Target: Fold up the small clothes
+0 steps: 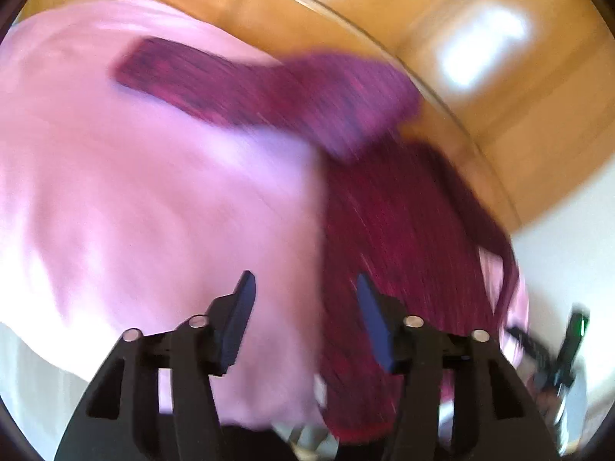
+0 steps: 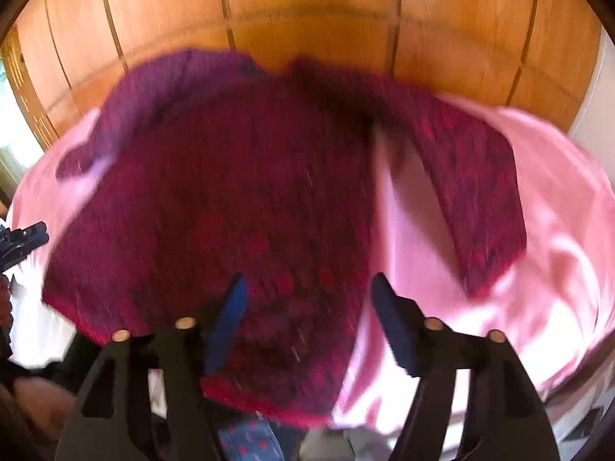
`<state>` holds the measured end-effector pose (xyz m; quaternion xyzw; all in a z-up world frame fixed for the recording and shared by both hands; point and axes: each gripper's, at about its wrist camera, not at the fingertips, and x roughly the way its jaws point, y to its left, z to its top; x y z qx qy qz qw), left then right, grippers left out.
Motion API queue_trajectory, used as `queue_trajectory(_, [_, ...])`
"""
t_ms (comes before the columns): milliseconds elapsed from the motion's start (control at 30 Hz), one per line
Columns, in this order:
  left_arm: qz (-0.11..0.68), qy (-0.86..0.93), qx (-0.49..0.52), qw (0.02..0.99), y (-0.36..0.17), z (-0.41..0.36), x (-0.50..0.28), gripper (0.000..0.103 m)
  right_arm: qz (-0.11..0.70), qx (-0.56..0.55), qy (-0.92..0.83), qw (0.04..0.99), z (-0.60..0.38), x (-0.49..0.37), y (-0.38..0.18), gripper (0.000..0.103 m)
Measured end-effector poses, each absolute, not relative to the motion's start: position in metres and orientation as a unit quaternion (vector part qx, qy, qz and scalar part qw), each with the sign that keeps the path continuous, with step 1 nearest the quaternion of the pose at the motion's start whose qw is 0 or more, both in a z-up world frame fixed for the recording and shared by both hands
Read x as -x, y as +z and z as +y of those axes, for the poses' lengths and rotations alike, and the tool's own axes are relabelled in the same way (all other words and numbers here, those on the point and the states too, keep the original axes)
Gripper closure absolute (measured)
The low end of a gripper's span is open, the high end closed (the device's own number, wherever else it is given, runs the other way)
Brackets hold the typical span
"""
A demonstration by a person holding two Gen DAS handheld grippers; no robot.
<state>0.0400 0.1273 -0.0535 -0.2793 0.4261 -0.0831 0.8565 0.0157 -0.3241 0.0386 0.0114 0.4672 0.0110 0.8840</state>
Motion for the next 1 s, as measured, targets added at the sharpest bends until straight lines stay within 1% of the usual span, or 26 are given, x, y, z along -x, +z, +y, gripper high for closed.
queue_trajectory(33, [0.418, -0.063, 0.287, 0.859, -0.052, 0.141, -0.046, 0.049, 0.454, -0.017, 0.016, 0.891, -0.318, -0.025, 0.043, 0.024])
queue_trajectory(100, [0.405, -0.003, 0.294, 0.866, -0.051, 0.172, -0.062, 0.048, 0.441, -0.027, 0.033, 0.897, -0.307, -0.036, 0.044, 0.024])
queue_trajectory(133, [0.401, 0.018, 0.296, 0.867, -0.052, 0.185, -0.069, 0.04, 0.44, -0.033, 0.043, 0.896, -0.298, -0.044, 0.041, 0.023])
queue_trajectory(200, [0.393, 0.067, 0.308, 0.864, -0.055, 0.214, -0.086, 0.032, 0.44, -0.045, 0.07, 0.894, -0.275, -0.062, 0.03, 0.023])
queue_trajectory(333, [0.389, 0.131, 0.33, 0.85, -0.061, 0.262, -0.123, 0.032, 0.448, -0.061, 0.105, 0.886, -0.235, -0.081, 0.006, 0.023])
queue_trajectory(400, [0.383, 0.143, 0.325, 0.853, -0.058, 0.276, -0.139, 0.032, 0.452, -0.051, 0.107, 0.884, -0.214, -0.087, -0.009, 0.023])
queue_trajectory(533, [0.388, 0.127, 0.311, 0.858, -0.057, 0.278, -0.176, 0.033, 0.467, -0.032, 0.114, 0.876, -0.191, -0.101, -0.032, 0.022])
queue_trajectory(567, [0.393, 0.121, 0.305, 0.859, -0.061, 0.279, -0.185, 0.038, 0.471, -0.029, 0.111, 0.874, -0.193, -0.097, -0.033, 0.022])
queue_trajectory(600, [0.401, 0.102, 0.292, 0.862, -0.064, 0.274, -0.198, 0.064, 0.475, -0.027, 0.108, 0.873, -0.191, -0.099, -0.039, 0.022])
queue_trajectory(633, [0.408, 0.108, 0.274, 0.864, -0.066, 0.27, -0.205, 0.083, 0.477, -0.03, 0.107, 0.872, -0.192, -0.1, -0.044, 0.02])
queue_trajectory(667, [0.416, 0.12, 0.238, 0.869, -0.067, 0.265, -0.221, 0.092, 0.476, -0.033, 0.107, 0.872, -0.194, -0.1, -0.046, 0.019])
queue_trajectory(700, [0.417, 0.12, 0.222, 0.873, -0.066, 0.263, -0.225, 0.095, 0.474, -0.034, 0.108, 0.873, -0.195, -0.099, -0.048, 0.019])
queue_trajectory(800, [0.399, 0.15, 0.188, 0.885, -0.049, 0.274, -0.222, 0.097, 0.471, -0.03, 0.109, 0.875, -0.19, -0.103, -0.054, 0.015])
queue_trajectory(867, [0.381, 0.183, 0.2, 0.884, -0.039, 0.299, -0.214, 0.097, 0.47, -0.027, 0.109, 0.876, -0.187, -0.105, -0.057, 0.012])
queue_trajectory(1000, [0.361, 0.245, 0.198, 0.878, -0.023, 0.334, -0.222, 0.097, 0.469, -0.025, 0.11, 0.876, -0.185, -0.109, -0.061, 0.01])
